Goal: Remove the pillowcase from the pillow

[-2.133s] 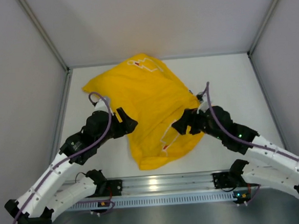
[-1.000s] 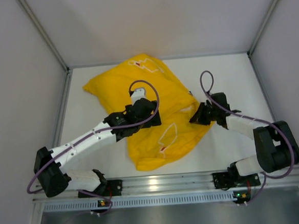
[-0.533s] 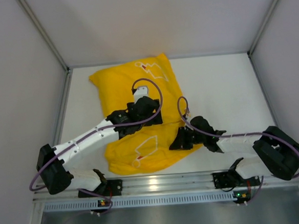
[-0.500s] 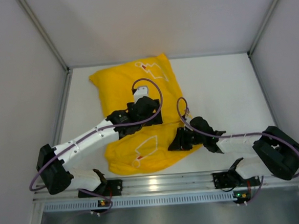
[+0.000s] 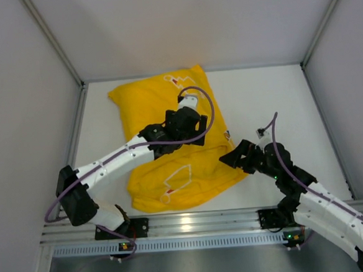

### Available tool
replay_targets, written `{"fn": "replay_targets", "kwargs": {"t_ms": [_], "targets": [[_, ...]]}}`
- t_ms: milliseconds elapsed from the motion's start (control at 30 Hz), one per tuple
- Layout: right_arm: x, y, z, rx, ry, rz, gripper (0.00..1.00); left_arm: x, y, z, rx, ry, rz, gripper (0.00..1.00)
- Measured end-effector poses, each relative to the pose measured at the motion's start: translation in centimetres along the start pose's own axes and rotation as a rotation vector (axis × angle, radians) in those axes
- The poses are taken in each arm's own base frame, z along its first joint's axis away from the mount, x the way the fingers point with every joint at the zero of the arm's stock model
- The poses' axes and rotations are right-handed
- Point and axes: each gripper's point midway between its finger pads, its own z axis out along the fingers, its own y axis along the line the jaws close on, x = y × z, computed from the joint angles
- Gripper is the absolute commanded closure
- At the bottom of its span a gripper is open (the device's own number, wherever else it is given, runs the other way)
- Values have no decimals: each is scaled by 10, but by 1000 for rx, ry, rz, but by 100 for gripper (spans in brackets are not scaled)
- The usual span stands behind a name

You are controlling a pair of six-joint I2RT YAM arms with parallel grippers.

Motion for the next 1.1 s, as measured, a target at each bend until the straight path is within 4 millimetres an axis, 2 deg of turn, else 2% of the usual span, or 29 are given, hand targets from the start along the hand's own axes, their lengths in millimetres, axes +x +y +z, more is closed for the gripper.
{"fn": "replay_targets", "kwargs": {"t_ms": [100, 233, 300, 467, 600, 700, 933, 1100], "targets": [[-11, -26, 5, 101, -34, 79, 12, -7, -7, 10, 4, 0, 58, 5], [-9, -64, 21, 277, 28, 158, 14, -1, -11, 18, 8, 26, 98, 5], [-10, -70, 28, 323, 58, 184, 14, 0, -11, 19, 14, 33, 100, 5], [-24, -53, 41, 300, 65, 203, 15, 4, -12, 18, 24, 38, 92, 5], [-32, -42, 39, 270, 40, 231, 16, 14, -8, 17, 23, 57, 93, 5], [-35, -36, 39, 258, 21, 258, 18, 13, -8, 16, 23, 54, 90, 5], [-21, -26, 48, 258, 39, 308, 24, 7, -6, 10, 23, 31, 74, 5], [-8, -31, 61, 290, 66, 337, 29, 6, -7, 9, 24, 29, 65, 5]]}}
